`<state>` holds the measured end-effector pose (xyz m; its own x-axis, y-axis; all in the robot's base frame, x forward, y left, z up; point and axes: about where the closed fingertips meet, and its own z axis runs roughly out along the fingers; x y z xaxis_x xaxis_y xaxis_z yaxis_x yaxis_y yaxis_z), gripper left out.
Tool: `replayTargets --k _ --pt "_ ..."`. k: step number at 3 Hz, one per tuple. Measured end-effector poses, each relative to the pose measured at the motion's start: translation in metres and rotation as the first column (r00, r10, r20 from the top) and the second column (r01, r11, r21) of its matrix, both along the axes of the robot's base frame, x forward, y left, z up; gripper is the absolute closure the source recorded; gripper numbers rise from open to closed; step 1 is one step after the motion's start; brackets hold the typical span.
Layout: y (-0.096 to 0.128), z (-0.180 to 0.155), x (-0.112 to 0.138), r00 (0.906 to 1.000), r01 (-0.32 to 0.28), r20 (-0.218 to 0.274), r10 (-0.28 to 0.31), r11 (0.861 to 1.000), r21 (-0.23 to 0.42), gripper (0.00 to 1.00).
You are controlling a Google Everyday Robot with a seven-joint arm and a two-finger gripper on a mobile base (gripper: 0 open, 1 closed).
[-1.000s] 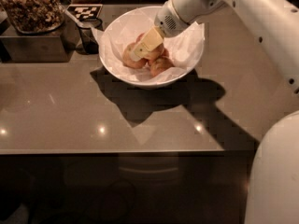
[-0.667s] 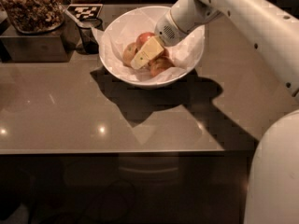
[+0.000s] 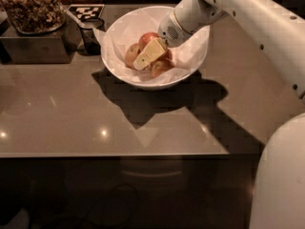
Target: Pick apple from white bowl
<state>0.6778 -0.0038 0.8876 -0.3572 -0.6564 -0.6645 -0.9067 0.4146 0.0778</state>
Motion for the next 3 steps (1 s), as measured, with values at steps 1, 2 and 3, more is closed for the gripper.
replayTargets --k 1,2,3 --pt "0.0 0.0 0.0 1.0 0.0 0.0 0.0 1.0 0.0 0.65" --pt "0.0 0.005 0.0 1.0 0.0 0.0 0.0 1.0 0.0 0.88" --pt "-0.006 0.022 -0.008 0.9985 0.007 0.054 -0.007 1.0 0.001 1.0"
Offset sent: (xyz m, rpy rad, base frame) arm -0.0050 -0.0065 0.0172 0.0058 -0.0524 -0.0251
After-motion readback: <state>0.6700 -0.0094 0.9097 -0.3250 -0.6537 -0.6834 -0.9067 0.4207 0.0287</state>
